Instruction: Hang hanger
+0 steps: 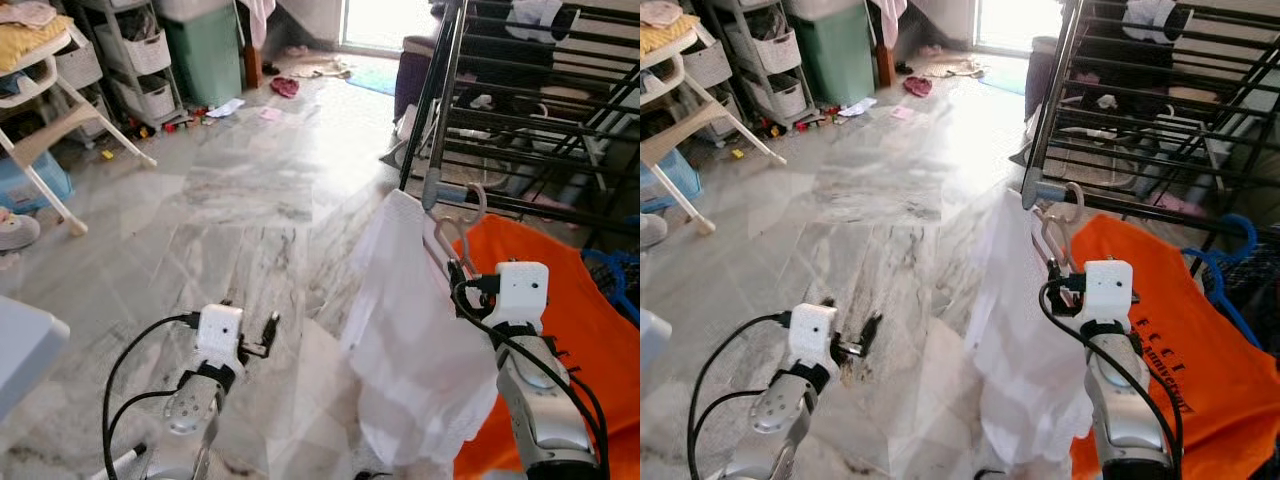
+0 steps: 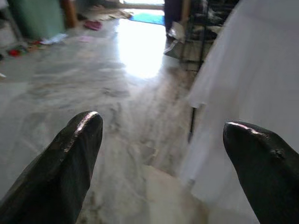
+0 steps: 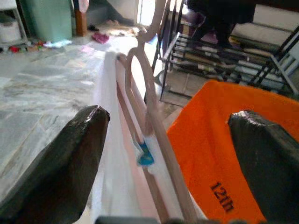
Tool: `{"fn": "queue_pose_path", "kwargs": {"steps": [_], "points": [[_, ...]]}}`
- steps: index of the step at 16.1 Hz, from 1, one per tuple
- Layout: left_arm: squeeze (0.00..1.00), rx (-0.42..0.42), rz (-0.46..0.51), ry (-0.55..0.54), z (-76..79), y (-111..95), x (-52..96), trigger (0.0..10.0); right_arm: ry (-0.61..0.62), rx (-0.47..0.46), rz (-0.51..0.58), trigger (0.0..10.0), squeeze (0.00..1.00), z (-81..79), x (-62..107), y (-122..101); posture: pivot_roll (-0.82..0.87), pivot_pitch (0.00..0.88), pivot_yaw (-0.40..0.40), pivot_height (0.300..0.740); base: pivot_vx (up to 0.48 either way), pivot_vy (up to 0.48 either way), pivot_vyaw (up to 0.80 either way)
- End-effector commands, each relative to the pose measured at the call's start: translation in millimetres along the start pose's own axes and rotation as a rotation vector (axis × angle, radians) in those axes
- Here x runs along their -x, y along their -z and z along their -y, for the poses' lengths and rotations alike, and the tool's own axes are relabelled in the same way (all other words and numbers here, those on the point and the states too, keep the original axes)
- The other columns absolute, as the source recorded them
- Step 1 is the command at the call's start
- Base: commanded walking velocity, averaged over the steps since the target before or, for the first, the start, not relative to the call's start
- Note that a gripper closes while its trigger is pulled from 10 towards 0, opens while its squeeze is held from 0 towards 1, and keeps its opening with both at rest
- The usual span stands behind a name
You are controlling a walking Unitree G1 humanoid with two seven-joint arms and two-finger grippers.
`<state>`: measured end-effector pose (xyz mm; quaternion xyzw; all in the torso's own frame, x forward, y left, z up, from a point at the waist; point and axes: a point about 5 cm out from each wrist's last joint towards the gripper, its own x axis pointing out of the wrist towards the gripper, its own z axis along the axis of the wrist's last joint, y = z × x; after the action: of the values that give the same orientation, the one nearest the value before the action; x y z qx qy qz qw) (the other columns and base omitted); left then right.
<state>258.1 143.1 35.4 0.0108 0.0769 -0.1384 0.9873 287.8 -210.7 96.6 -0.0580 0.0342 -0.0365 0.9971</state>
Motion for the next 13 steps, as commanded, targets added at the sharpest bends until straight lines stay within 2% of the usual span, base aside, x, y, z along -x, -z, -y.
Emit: {"fn": "queue_pose_path", "kwargs": {"steps": [1,2,5,11,12,13], "points": [[0.00,0.023,-0.003,0.045,0.2,-0.8,2.7,10.0,-0.004,0.019,-0.013,10.0,0.00,5.1,-1.3,-2.1,-0.01,0.114,-0.022,0.740,0.000,0.000,0.00],[0.00,0.032,-0.003,0.102,3.7,-0.4,5.0,10.0,-0.005,0.023,-0.030,10.0,0.00,10.3,-2.8,-2.8,-0.01,0.114,-0.022,0.740,0.000,0.000,0.00],[0.00,0.034,-0.003,0.143,5.2,-2.3,6.3,10.0,-0.042,0.017,-0.052,10.0,0.00,18.6,-12.0,-10.0,0.00,0.120,-0.012,0.740,0.000,0.000,0.00],[0.00,-0.004,-0.041,0.223,3.9,-0.8,11.3,10.0,-0.140,0.012,-0.093,10.0,0.00,22.2,-25.0,-22.5,0.00,0.129,-0.016,0.740,0.000,0.000,0.00],[0.00,-0.033,-0.051,0.246,2.6,-0.4,13.0,10.0,-0.156,0.023,-0.118,10.0,0.00,22.4,-25.5,-21.2,0.00,0.129,-0.016,0.740,0.000,0.000,0.00],[0.00,-0.055,-0.057,0.265,1.5,-0.5,14.5,10.0,-0.175,-0.008,-0.144,2.0,0.00,20.9,-25.7,-19.0,0.01,0.137,-0.016,0.740,0.000,0.000,0.00]]}}
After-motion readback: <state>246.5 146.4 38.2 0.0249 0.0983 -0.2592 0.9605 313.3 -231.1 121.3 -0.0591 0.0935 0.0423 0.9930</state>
